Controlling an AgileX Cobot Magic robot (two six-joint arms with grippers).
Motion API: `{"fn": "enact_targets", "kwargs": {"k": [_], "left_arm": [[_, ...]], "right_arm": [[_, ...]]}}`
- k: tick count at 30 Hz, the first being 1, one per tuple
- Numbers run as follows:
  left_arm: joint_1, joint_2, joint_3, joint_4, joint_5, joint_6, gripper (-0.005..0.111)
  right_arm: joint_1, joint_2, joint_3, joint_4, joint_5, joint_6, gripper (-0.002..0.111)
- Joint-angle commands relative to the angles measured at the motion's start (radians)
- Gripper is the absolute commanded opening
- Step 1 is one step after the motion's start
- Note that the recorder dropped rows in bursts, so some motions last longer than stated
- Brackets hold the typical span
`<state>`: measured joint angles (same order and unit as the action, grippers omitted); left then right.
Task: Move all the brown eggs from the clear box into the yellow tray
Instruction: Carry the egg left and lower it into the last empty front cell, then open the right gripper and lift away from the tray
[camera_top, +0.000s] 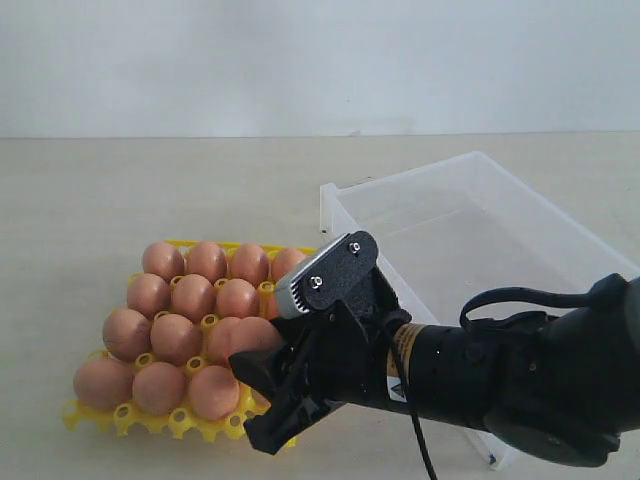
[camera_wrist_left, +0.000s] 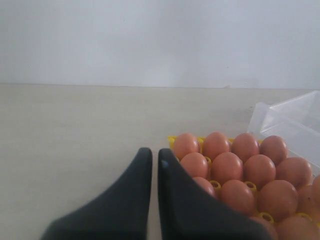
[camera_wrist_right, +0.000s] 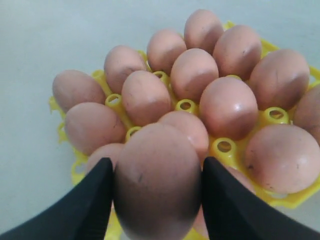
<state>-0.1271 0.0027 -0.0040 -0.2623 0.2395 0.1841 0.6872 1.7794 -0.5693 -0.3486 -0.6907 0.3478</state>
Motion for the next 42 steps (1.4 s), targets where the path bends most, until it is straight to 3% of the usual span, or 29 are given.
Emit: {"fn": "enact_targets", "kwargs": {"k": [1,12,20,28,32,42], "left_arm": [[-0.005,-0.003,0.004,-0.001,-0.007,-0.008,0.004],[-0.005,-0.003,0.004,-0.001,-0.007,-0.008,0.004],[-0.005,-0.003,0.004,-0.001,-0.007,-0.008,0.004],[-0.005,-0.003,0.004,-0.001,-0.007,-0.008,0.004],[-0.005,-0.003,0.004,-0.001,-0.007,-0.008,0.004],[-0.005,-0.003,0.004,-0.001,-0.007,-0.008,0.004]], "right_arm": [[0.000,-0.002,-0.001,-0.083,0.014,0.019,0.000],[0.000,-0.002,-0.001,-0.159,0.032,0.023,0.001],[0.000,-0.002,-0.001,-0.159,0.032,0.023,0.041],[0.000,-0.002,-0.001,-0.156,0.030,0.023,0.048],[0.000,-0.002,-0.001,-0.155,0.030,0.029,0.061],[0.000,-0.020,-0.001,-0.153,-0.051,0.051,0.059]]}}
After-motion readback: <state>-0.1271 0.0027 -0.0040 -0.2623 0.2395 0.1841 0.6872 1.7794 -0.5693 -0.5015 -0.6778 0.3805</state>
